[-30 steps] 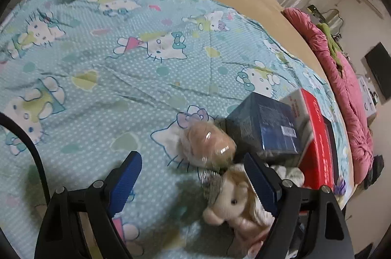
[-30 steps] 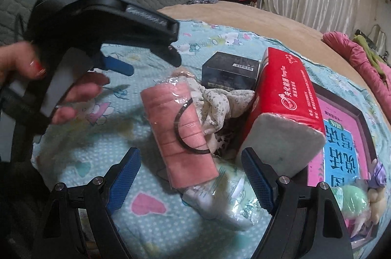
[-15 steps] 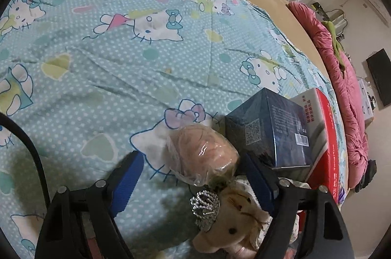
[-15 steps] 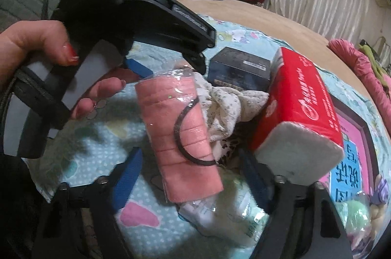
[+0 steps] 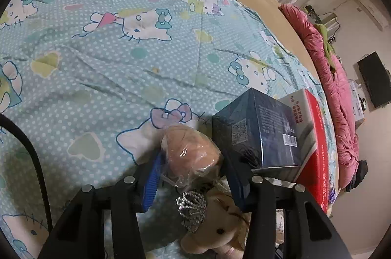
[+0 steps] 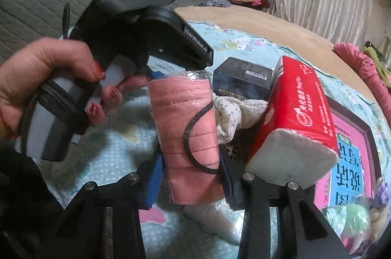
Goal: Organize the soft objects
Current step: 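Grasp the bagged peach ball with the left gripper while the right gripper grasps the pink wrapped roll, then carry the peach ball with the left gripper while the right gripper carries the pink roll over the pink book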
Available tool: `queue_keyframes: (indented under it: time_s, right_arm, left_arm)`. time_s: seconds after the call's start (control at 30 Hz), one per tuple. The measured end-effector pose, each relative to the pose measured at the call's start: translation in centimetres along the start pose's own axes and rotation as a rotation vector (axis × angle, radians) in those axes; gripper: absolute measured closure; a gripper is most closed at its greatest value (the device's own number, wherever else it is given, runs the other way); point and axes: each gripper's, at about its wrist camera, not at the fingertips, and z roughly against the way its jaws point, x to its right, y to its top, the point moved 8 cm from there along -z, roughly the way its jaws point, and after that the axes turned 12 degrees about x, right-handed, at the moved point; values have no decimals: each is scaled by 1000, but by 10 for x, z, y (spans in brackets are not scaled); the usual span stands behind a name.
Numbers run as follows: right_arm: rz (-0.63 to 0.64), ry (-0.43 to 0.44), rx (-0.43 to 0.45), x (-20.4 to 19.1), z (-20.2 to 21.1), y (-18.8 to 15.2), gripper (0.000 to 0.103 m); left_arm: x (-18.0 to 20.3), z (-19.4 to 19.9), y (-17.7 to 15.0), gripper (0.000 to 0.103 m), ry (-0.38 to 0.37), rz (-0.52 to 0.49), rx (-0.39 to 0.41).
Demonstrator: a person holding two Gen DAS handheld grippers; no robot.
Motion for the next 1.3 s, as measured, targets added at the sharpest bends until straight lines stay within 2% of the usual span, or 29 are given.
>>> queue_keyframes:
  time_s: [0.17,0.5,0.87,1.07,1.3]
  right_arm:
    - [-28,15,28,5,11,8,60]
    - [-65,17,58,8,26,13,60]
    - [-97,0,106,14,47,22,60]
    - [-129,-34,145,29,71,29,60]
    - [-184,-120,187,65,101,36,60]
  left_arm:
    - [3,27,4,54,-13,-26,62]
    - [3,86,7,54,45,-109,183]
    - [18,127,-19,54,59,-226,206]
    - [50,142,-32,54,22,-295,215]
    - [97,150,-50,54,-36,-375,212]
